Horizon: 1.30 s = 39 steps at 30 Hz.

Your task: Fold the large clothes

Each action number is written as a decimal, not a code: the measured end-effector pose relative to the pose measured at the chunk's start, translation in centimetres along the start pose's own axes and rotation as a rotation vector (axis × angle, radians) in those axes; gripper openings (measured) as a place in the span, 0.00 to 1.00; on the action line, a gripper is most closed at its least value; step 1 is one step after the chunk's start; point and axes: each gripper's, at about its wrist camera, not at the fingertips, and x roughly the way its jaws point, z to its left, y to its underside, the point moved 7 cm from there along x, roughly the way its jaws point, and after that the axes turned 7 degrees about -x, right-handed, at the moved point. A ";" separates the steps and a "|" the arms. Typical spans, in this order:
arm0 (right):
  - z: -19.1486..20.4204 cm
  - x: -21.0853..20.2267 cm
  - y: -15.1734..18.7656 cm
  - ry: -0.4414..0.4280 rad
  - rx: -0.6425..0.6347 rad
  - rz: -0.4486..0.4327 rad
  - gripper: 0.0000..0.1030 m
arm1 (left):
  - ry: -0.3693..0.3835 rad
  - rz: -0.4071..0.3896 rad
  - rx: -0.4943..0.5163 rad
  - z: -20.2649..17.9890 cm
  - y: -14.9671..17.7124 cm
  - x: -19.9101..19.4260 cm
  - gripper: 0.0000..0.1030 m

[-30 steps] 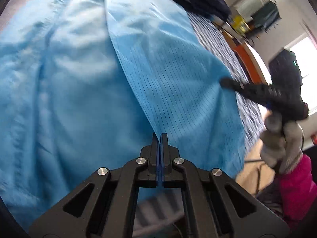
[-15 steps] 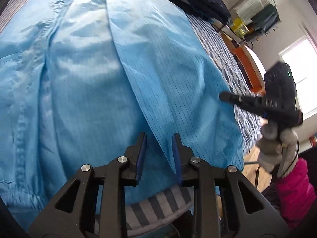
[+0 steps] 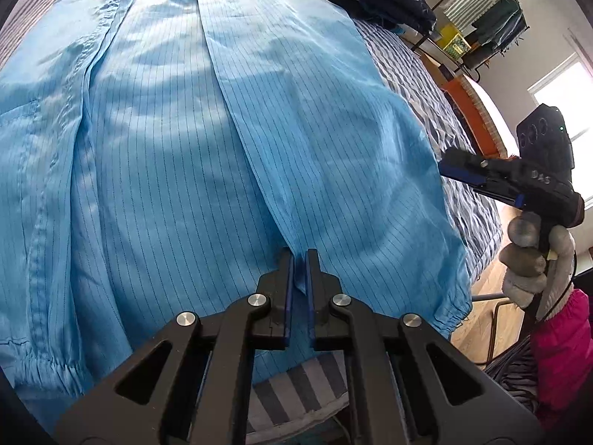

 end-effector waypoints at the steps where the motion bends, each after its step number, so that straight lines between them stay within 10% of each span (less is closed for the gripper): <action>1: -0.6 -0.2 0.0 0.001 0.021 -0.016 0.61 | -0.001 -0.001 0.002 0.2 0.1 -0.3 0.03; 8: -1.9 1.6 0.6 -0.139 0.138 -0.038 0.57 | 0.001 -0.059 -0.004 -0.3 -0.6 -3.4 0.04; 18: 0.3 3.0 0.7 -0.141 0.105 -0.023 0.02 | -0.011 -0.178 -0.018 -4.1 -6.4 -3.2 0.04; 32: -0.1 2.5 0.9 -0.149 0.124 -0.015 0.00 | -0.162 -0.110 0.055 -5.8 -10.5 7.2 0.03; 39: 1.0 2.3 0.0 -0.139 0.098 -0.031 0.00 | -0.146 -0.177 0.076 -6.5 -10.6 4.0 0.03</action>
